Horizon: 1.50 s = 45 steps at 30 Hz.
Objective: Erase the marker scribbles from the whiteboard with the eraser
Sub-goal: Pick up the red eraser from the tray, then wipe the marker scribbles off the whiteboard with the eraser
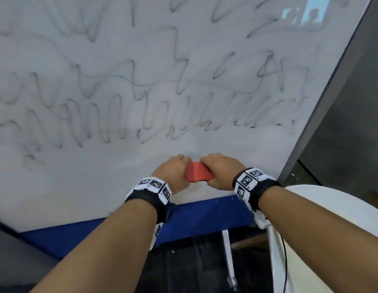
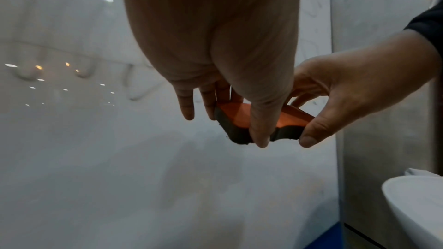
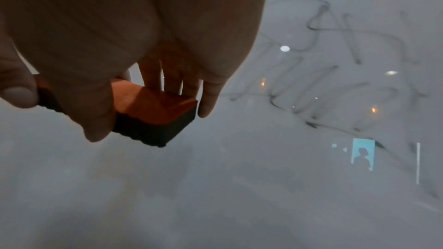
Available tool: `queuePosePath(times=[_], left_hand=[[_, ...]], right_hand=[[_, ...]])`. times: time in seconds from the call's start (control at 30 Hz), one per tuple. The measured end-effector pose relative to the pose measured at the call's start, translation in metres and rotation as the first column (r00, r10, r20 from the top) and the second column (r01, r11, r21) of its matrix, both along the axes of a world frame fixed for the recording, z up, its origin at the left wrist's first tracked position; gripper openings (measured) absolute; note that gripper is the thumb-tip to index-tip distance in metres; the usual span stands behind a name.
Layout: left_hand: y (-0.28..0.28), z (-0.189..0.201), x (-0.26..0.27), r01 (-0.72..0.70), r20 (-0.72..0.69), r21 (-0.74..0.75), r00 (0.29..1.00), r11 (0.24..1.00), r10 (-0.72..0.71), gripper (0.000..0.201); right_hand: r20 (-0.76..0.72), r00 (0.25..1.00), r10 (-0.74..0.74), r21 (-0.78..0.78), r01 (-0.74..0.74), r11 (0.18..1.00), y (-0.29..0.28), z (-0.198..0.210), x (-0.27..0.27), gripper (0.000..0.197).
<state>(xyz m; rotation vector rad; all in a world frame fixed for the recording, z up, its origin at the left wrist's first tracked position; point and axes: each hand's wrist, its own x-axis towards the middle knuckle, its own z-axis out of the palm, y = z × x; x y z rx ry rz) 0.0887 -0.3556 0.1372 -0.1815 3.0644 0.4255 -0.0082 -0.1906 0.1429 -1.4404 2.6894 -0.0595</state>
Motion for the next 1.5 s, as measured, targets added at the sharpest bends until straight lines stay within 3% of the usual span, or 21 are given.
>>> queuePosePath(times=[0.23,0.47,0.67,1.0,1.27,1.5], left_hand=[[-0.11,0.032,0.064,-0.077,-0.055,-0.056,0.996,0.995,0.074,0.049],[-0.165,0.046,0.11,-0.108,-0.099,-0.04,0.99,0.993,0.104,0.048],[-0.192,0.056,0.127,-0.135,-0.143,-0.037,0.981,0.99,0.128,0.056],[-0.206,0.089,0.117,-0.177,-0.305,-0.101,0.942,0.979,0.138,0.043],[-0.228,0.159,0.108,-0.209,-0.435,-0.191,0.894,0.959,0.109,0.048],[-0.261,0.26,0.106,-0.247,-0.604,-0.345,0.797,0.905,-0.012,0.057]], right_hand=[[-0.078,0.992,0.101,-0.08,-0.107,0.991,-0.113,0.032,0.054,0.051],[-0.127,0.975,0.184,-0.102,-0.197,0.975,-0.189,0.044,0.096,0.049],[-0.18,0.952,0.249,-0.097,-0.269,0.958,-0.221,0.06,0.109,0.054],[-0.295,0.913,0.281,-0.152,-0.335,0.93,-0.242,0.095,0.086,0.048],[-0.437,0.864,0.25,-0.231,-0.376,0.897,-0.261,0.167,0.079,0.047],[-0.624,0.77,0.131,-0.356,-0.429,0.83,-0.286,0.263,0.078,0.056]])
